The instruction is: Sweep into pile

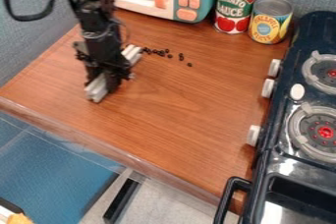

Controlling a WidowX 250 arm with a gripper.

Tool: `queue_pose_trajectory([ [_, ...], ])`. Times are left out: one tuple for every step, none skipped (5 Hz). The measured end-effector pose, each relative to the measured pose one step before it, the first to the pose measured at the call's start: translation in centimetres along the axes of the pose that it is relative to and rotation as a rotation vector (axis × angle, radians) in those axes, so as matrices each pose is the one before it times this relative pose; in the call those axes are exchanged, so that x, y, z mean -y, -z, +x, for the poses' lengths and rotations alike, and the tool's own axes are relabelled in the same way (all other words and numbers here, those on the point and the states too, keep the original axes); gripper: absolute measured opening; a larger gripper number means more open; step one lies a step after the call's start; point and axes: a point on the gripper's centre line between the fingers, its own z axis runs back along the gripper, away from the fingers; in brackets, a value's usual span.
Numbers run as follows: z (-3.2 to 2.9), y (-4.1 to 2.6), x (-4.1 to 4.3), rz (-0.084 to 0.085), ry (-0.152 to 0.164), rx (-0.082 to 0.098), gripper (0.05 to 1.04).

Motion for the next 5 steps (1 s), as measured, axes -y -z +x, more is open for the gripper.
queue_pose_trajectory([
  [-0.333,-0.069,-0.263,-0.0033,0.002,0.0004,0.385],
  [-0.311,-0.555,0.976,-0.0237,0.0382,0.0135,0.385],
  [1.712,-2.01,3.718,-0.0077,0.1026,0.0622,0.384],
  [2.127,-1.5,3.765,0.0029,0.1131,0.057,0.385],
  [1.796,-0.461,3.195,-0.0177,0.0509,0.0234,0.385],
])
